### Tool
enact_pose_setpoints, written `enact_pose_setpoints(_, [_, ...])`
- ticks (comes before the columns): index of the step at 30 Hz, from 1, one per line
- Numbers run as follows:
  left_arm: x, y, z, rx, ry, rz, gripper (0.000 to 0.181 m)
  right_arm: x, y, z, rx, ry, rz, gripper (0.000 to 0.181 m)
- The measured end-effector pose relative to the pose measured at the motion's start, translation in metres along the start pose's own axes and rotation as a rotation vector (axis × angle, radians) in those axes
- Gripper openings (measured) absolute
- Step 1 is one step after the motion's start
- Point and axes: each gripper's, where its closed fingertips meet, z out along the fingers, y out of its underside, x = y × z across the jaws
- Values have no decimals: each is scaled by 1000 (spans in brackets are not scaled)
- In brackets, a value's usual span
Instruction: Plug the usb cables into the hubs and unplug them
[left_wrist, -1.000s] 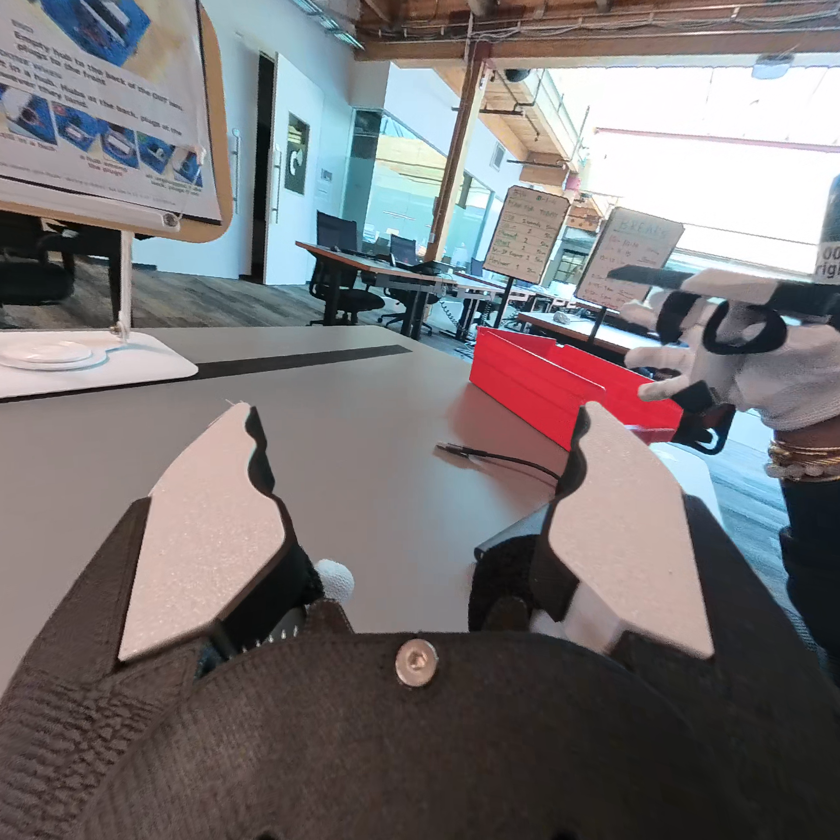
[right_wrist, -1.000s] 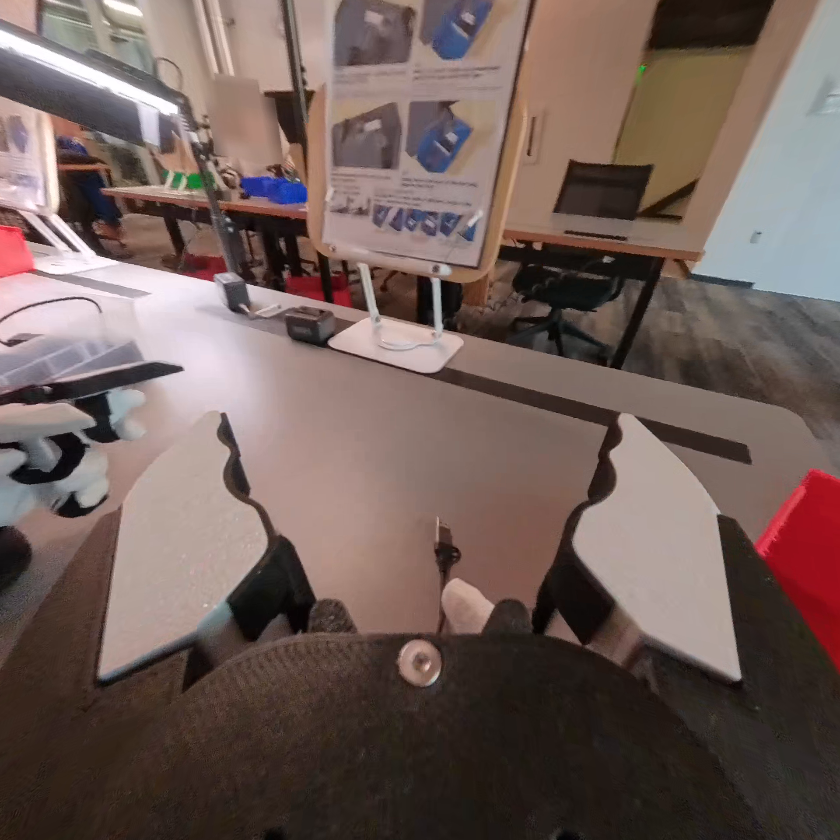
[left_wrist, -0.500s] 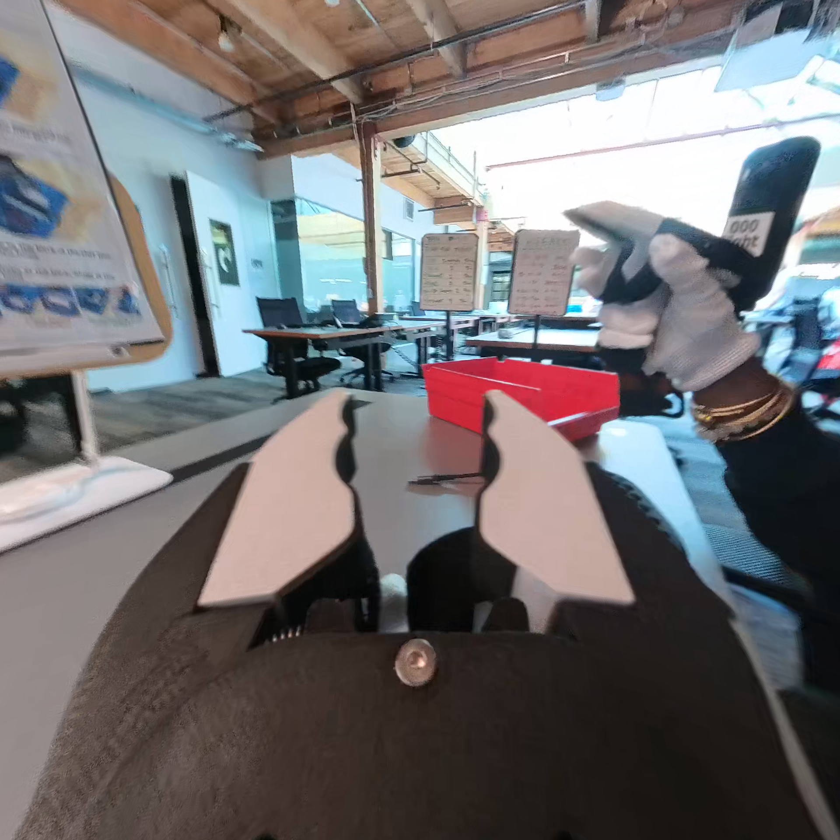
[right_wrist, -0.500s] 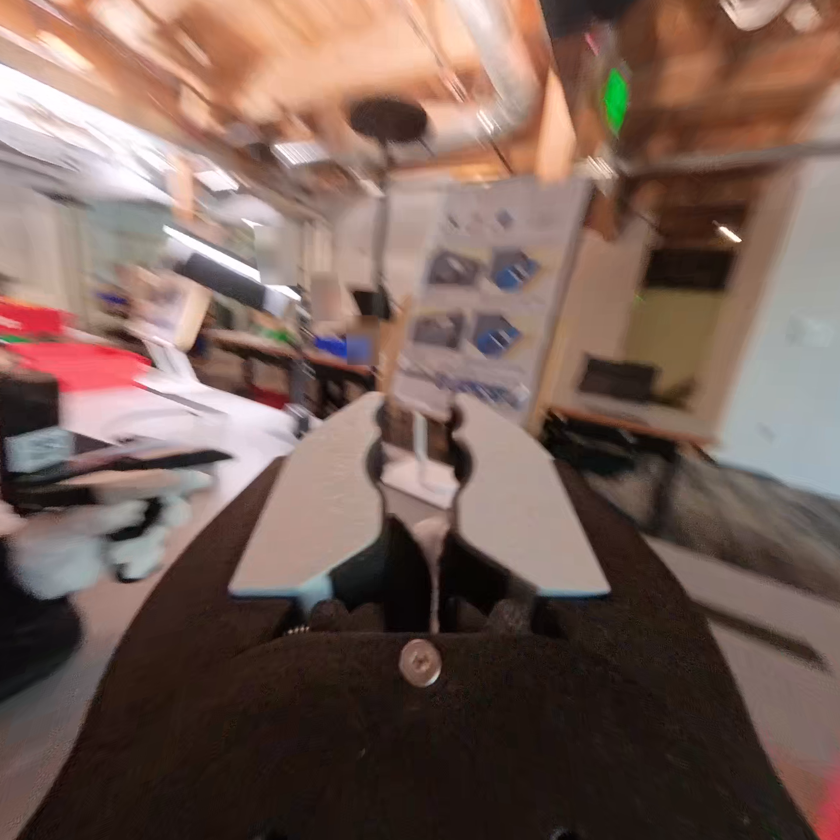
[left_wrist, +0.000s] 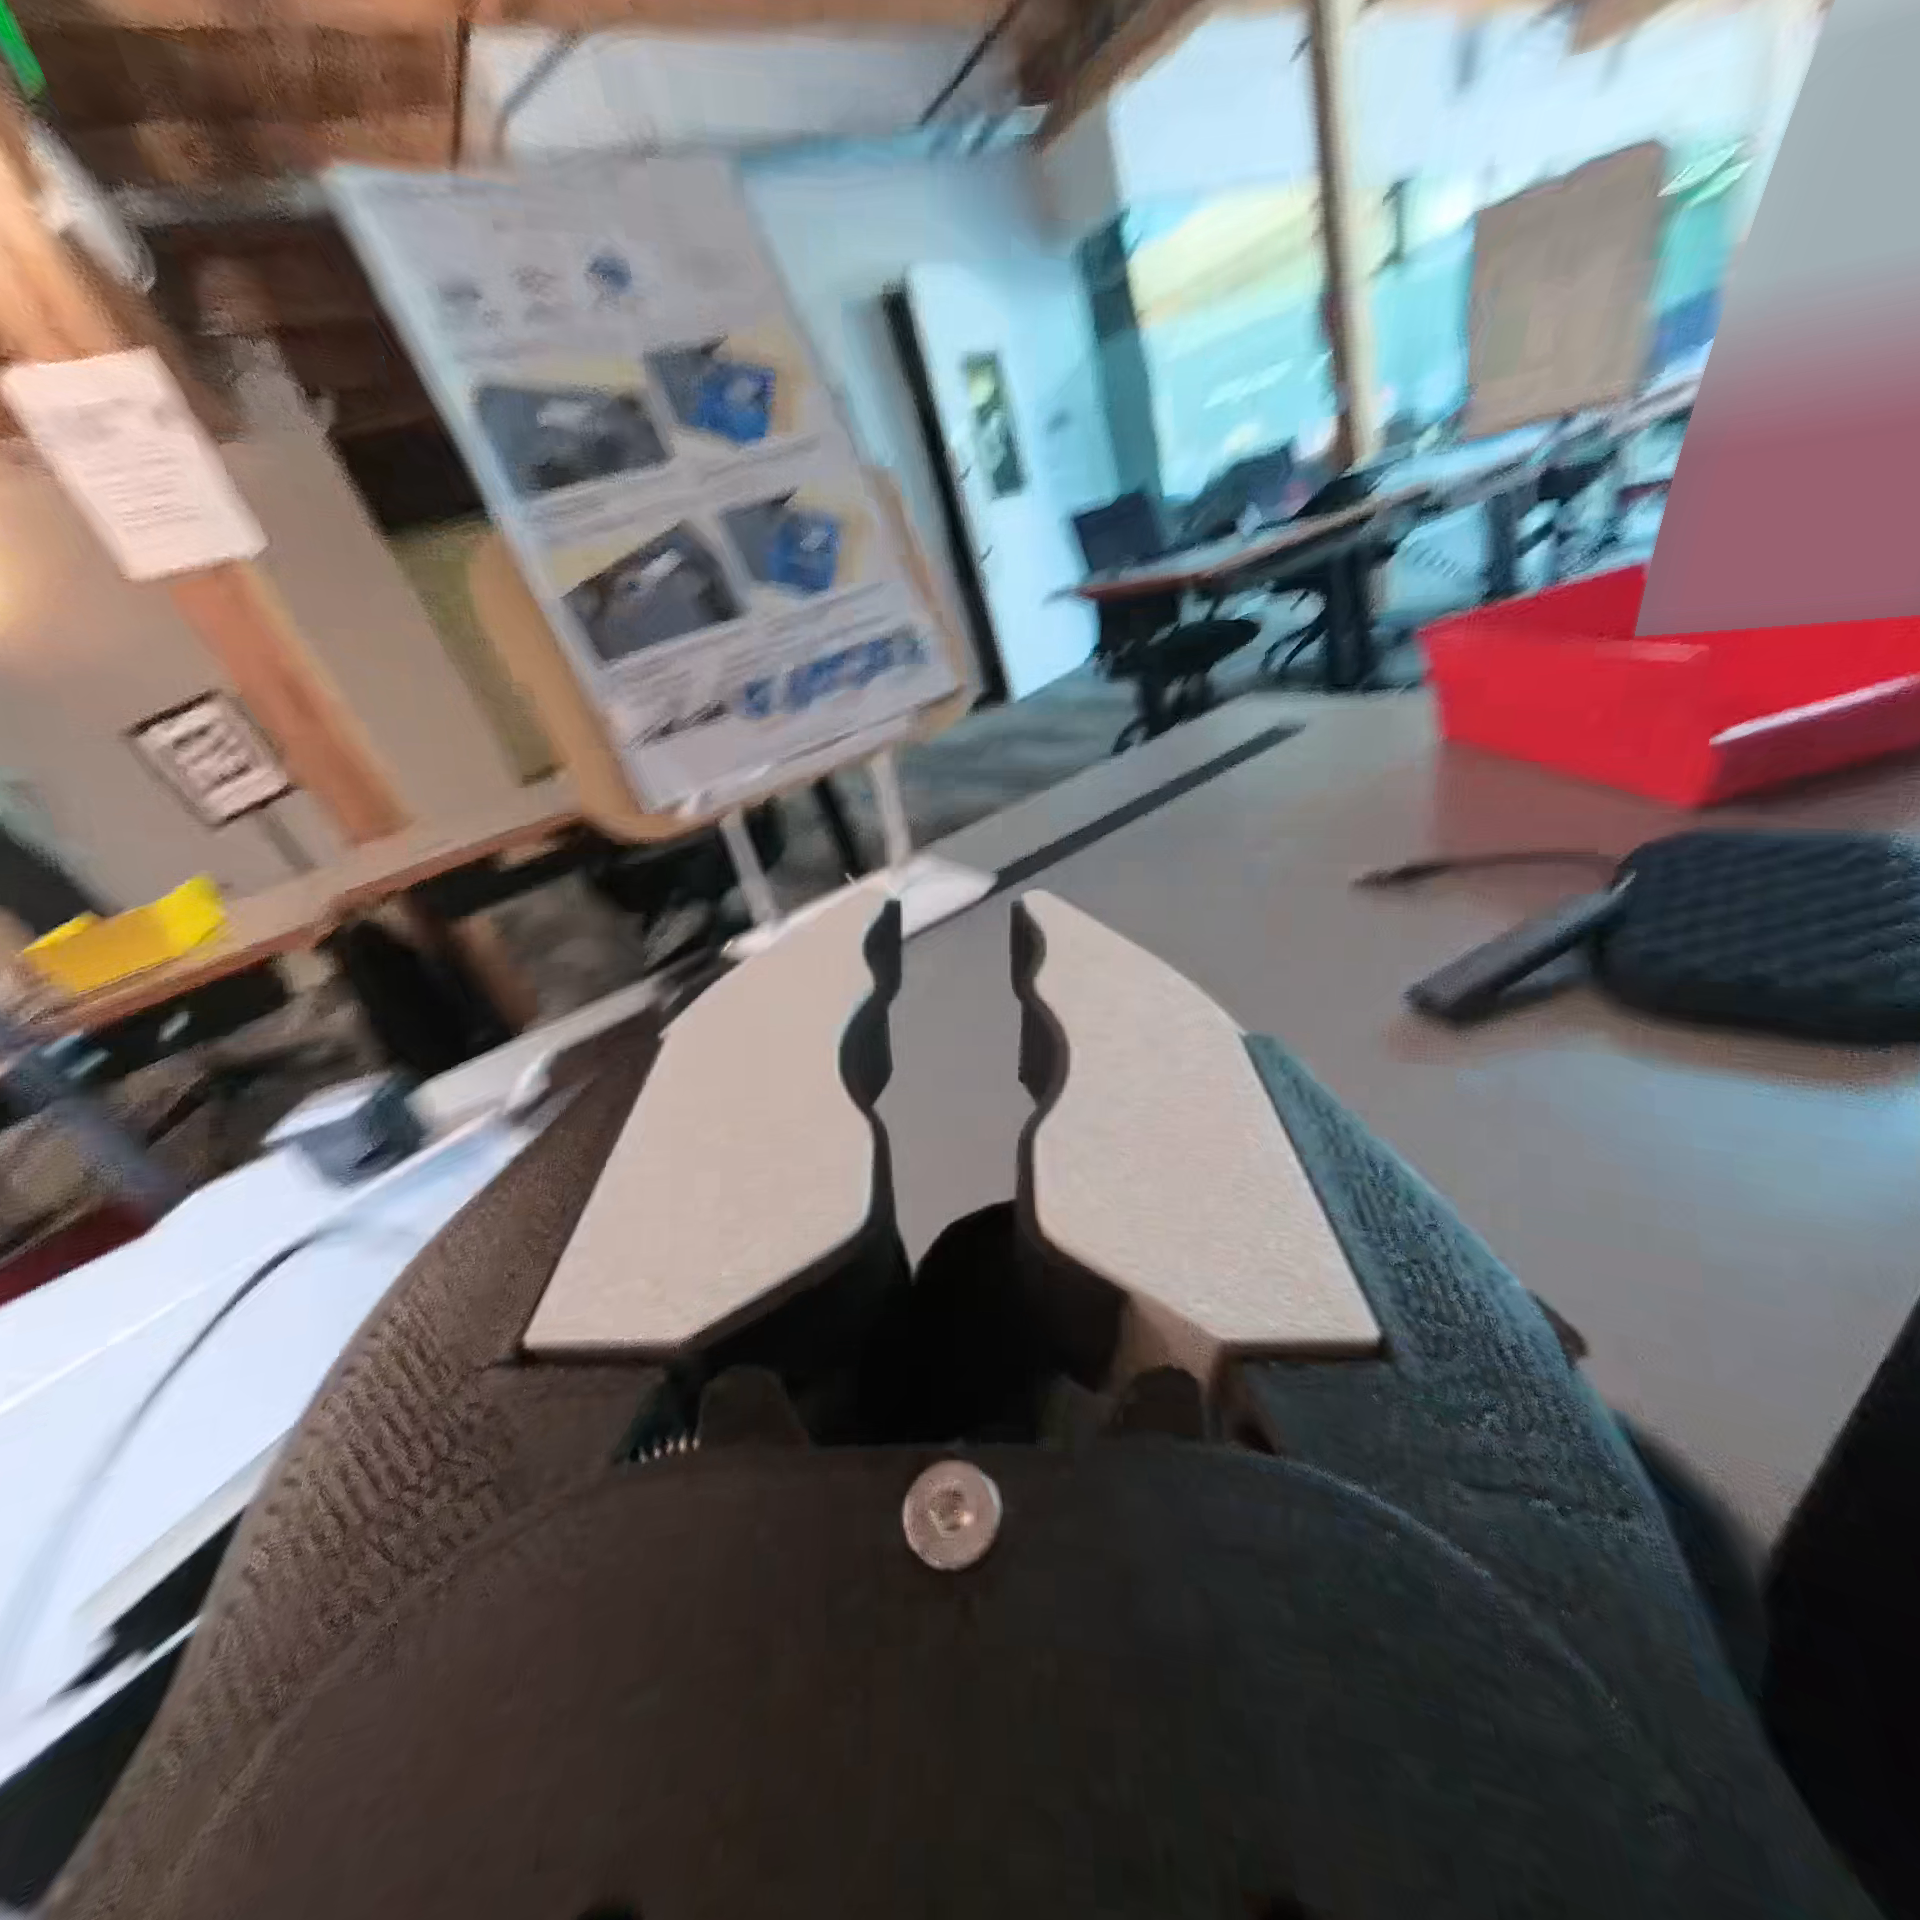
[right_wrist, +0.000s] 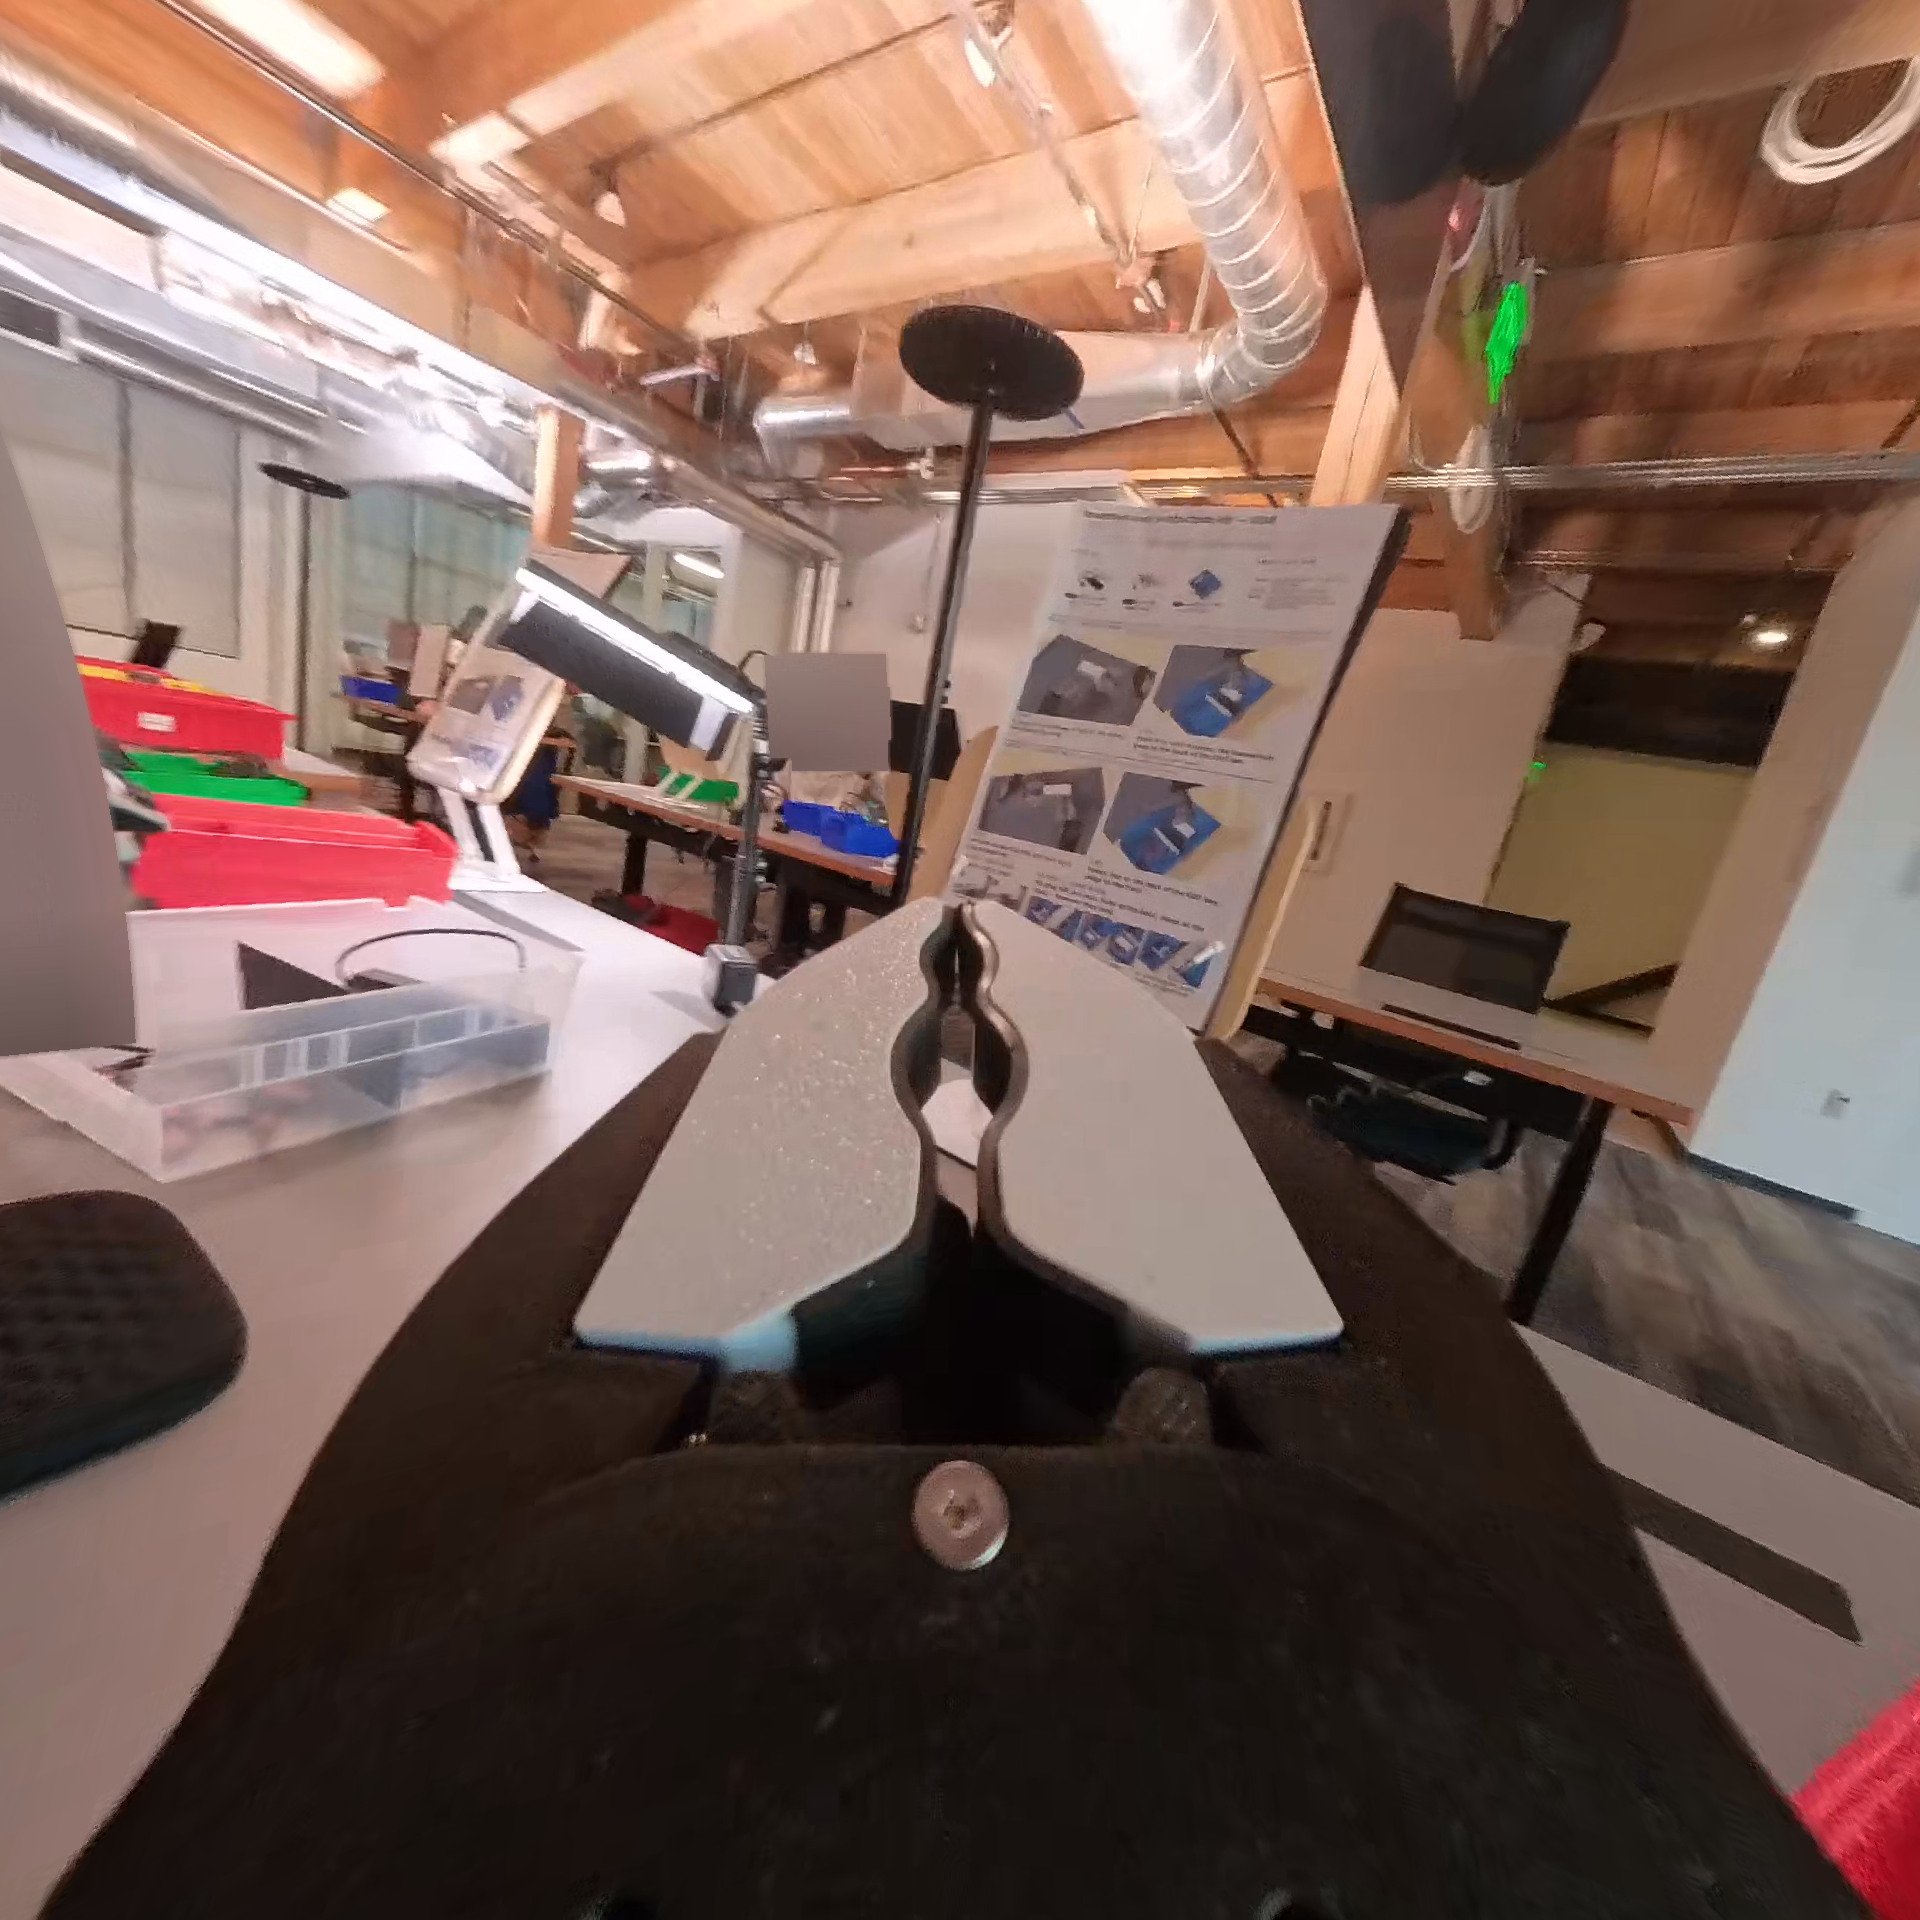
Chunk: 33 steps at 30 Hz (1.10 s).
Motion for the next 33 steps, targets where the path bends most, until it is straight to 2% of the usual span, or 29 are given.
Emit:
enact_pose_setpoints(2, [-36, 20, -31, -196, -59, 11, 22, -3, -2, -1, 0, -29, 13, 9])
enact_pose_setpoints(4, [-65, 55, -55, -459, -62, 5, 32, -1, -2, -1, -17, -20, 3, 42])
enact_pose_setpoints(5, [-76, 74, -65, -587, -46, 2, 33, -2, -1, -1, -29, -22, -15, 49])
enact_pose_setpoints(6, [-85, 93, -73, -710, -25, -1, 33, -3, 0, -3, -47, -28, -34, 38])
enact_pose_setpoints(7, [-92, 111, -80, -833, -1, -8, 30, -6, -2, -5, -49, -47, -43, 8])
enact_pose_setpoints(8, [-100, 126, -84, -936, 8, -12, 26, -10, -6, -7, -28, -65, -26, 3])
enact_pose_setpoints(10, [-108, 149, -82, -1051, 54, 19, 27, -13, -14, -9, 11, -93, 20, 7])
enact_pose_setpoints(12, [-112, 168, -75, -1123, 109, 55, 33, -12, -17, -9, 28, -92, 26, 28])
enact_pose_setpoints(14, [-117, 190, -72, -1227, 155, 78, 36, -13, -11, -8, -18, -104, 10, 49])
enact_pose_setpoints(15, [-121, 202, -72, -1285, 165, 93, 36, -14, -8, -8, -36, -104, -12, 53])
enact_pose_setpoints(17, [-128, 220, -75, -1391, 179, 95, 34, -13, -8, -9, -36, -94, -55, 49])
enact_pose_setpoints(19, [-132, 232, -75, -1433, 189, 63, 30, -12, -11, -10, -28, -85, -53, 47])
enact_pose_setpoints(24, [-139, 248, -70, -1436, 202, 36, 28, -10, -9, -11, -30, -89, -42, 40])
enact_pose_setpoints(27, [-141, 255, -74, -1468, 235, 100, 13, -9, -6, -10, -47, -79, -51, 39])
enact_pose_setpoints(33, [-144, 224, -68, -1354, 194, 161, 0, -10, -3, -8, -58, -77, -74, 37])
